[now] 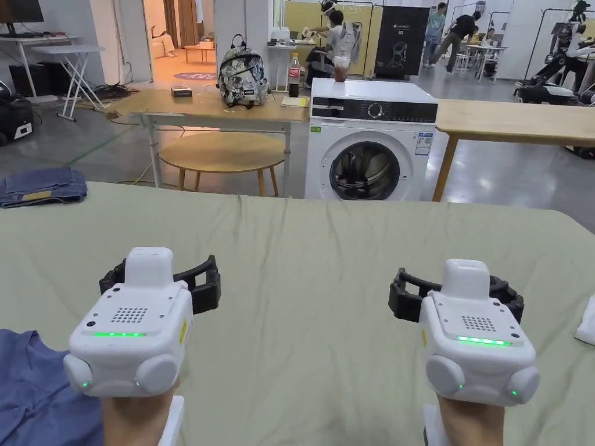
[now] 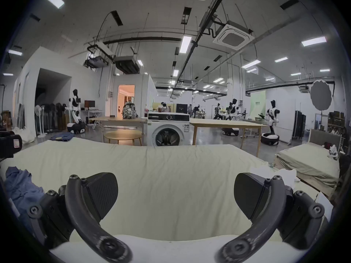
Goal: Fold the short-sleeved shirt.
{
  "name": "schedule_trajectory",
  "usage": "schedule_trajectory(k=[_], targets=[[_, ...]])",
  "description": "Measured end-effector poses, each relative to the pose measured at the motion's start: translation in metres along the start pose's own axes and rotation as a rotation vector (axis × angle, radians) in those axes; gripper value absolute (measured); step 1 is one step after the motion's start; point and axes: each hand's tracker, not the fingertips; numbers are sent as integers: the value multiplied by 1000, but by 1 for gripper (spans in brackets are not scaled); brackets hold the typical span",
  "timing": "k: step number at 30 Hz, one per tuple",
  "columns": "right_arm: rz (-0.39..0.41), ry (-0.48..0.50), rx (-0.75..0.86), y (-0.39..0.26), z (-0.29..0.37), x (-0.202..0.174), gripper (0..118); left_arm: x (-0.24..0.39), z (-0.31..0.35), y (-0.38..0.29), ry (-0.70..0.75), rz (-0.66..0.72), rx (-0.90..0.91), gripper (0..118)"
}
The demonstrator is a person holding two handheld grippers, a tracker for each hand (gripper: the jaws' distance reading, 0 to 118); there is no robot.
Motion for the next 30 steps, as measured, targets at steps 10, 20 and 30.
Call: schedule_trajectory(k=[10,20,30], targets=[[-508,63,-33,9,-3,37,118,-37,-2,1,-52,483,-15,95],[951,-32,303,-6,7,-41,118,54,3,1,135,-1022,68,93],[978,-2,261,-5,18,-42,118,44,11,7,111,-853,17,93]])
